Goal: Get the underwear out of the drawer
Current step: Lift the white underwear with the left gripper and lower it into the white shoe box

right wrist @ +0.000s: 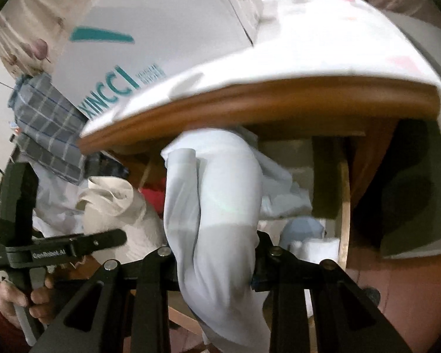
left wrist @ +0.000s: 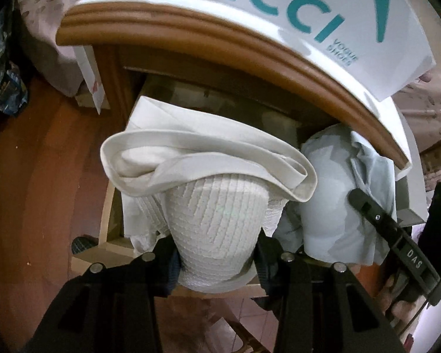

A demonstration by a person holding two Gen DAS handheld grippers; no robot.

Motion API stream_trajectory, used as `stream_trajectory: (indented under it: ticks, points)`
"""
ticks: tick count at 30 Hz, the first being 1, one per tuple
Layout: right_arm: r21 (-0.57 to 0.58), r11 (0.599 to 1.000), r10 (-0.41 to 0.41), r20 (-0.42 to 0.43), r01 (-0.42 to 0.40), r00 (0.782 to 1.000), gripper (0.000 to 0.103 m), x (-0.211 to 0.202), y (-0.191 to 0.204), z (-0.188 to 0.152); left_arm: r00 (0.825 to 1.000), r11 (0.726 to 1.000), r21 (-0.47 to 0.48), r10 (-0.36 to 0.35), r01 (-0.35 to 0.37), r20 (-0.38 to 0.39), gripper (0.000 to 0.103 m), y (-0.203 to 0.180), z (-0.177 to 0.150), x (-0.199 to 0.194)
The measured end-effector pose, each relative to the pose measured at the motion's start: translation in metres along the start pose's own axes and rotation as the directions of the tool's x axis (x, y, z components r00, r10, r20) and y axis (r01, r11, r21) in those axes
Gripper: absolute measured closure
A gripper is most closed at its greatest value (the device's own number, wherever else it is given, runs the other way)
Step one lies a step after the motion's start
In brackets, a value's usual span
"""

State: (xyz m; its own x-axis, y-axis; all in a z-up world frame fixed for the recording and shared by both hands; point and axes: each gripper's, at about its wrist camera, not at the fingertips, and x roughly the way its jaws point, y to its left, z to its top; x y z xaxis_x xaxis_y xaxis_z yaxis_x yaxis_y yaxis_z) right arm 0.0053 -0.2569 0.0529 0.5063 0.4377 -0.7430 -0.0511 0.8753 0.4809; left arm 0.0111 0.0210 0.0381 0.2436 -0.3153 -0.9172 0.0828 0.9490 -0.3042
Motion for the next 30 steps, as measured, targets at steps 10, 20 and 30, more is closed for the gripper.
stream_trajectory:
  ticks: [10, 20, 30]
  points:
    - [0.026, 0.995, -0.091, -0.061, 0.093, 0.994, 0.081, 0.013, -0.012, -0.009, 0.999, 0.999, 0.025, -0.030, 0.029, 0.039, 0.061, -0.002, -0.002, -0.031]
    - [0.049, 0.985, -0.157, -0.097, 0.163, 0.983, 0.082, 0.021, -0.015, -0.014, 0.994, 0.997, 0.052, -0.063, 0.058, 0.091, 0.061, -0.012, 0.004, -0.077]
    - [0.088, 0.970, -0.216, -0.116, 0.226, 0.970, 0.082, 0.028, -0.026, -0.017, 0.971, 0.993, 0.108, -0.076, 0.052, 0.227, 0.061, -0.024, 0.025, -0.153]
